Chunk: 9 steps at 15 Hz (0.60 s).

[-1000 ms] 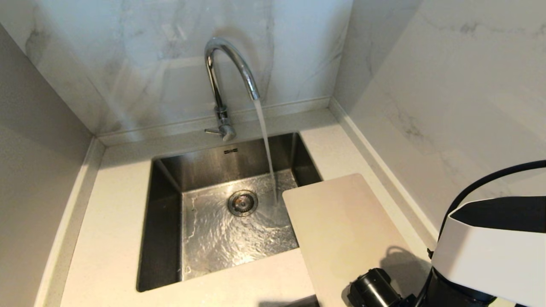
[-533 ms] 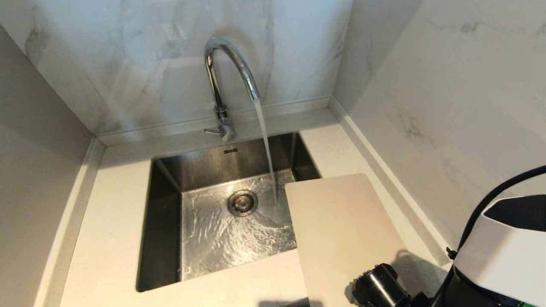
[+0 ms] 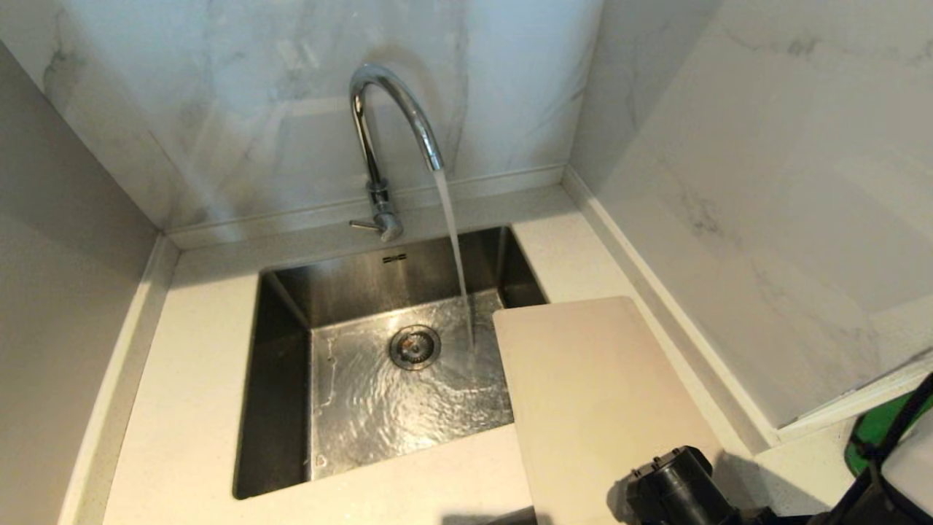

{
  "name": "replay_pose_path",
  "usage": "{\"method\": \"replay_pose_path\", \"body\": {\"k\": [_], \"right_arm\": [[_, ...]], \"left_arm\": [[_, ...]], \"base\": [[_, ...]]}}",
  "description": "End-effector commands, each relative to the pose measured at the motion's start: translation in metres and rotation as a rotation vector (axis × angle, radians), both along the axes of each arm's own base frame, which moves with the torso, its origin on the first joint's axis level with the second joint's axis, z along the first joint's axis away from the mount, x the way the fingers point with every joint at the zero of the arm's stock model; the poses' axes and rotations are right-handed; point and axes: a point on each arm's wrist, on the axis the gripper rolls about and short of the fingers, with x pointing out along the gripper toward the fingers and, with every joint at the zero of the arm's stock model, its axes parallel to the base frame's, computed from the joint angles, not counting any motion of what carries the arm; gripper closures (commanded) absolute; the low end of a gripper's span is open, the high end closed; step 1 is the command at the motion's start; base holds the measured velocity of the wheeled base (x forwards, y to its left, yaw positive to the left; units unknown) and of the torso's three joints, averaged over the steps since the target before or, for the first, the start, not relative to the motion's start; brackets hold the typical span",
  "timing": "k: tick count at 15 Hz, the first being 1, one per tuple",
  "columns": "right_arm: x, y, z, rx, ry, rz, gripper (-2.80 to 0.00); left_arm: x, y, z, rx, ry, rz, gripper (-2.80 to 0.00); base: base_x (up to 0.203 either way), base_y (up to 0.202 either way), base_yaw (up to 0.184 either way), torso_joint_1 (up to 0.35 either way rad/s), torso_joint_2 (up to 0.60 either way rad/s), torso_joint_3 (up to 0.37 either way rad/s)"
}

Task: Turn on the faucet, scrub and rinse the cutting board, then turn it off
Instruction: Pick up the cutting board

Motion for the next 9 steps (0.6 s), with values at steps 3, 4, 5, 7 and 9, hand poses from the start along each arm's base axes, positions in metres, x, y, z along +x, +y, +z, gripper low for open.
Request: {"method": "replay_pose_path", "body": {"k": [3,4,5,7,9], "right_arm": [[-0.004,-0.003,0.017,0.033,-0.080,-0.002,0.00],[-0.005,-0.003,0.021,0.039,-0.094,-0.003,0.00],[-0.007,-0.004,0.023,0.038,-0.102,-0.005,0.00],[-0.010,-0.007,0.029,0.008,-0.136,-0.028,0.00],[-0.014,-0.010,0.037,0.018,-0.161,-0.031,0.00]], "left_arm": [[0.000,0.000,0.000,0.000,0.000,0.000,0.00],[0.000,0.000,0.000,0.000,0.001,0.000,0.00],[0.000,0.000,0.000,0.000,0.001,0.000,0.00],[0.000,0.000,0.000,0.000,0.001,0.000,0.00],[0.000,0.000,0.000,0.000,0.001,0.000,0.00]], "base": [[0.000,0.000,0.000,0.000,0.00,0.000],[0.000,0.000,0.000,0.000,0.00,0.000],[0.000,0.000,0.000,0.000,0.00,0.000],[0.000,0.000,0.000,0.000,0.00,0.000],[0.000,0.000,0.000,0.000,0.00,0.000]]}}
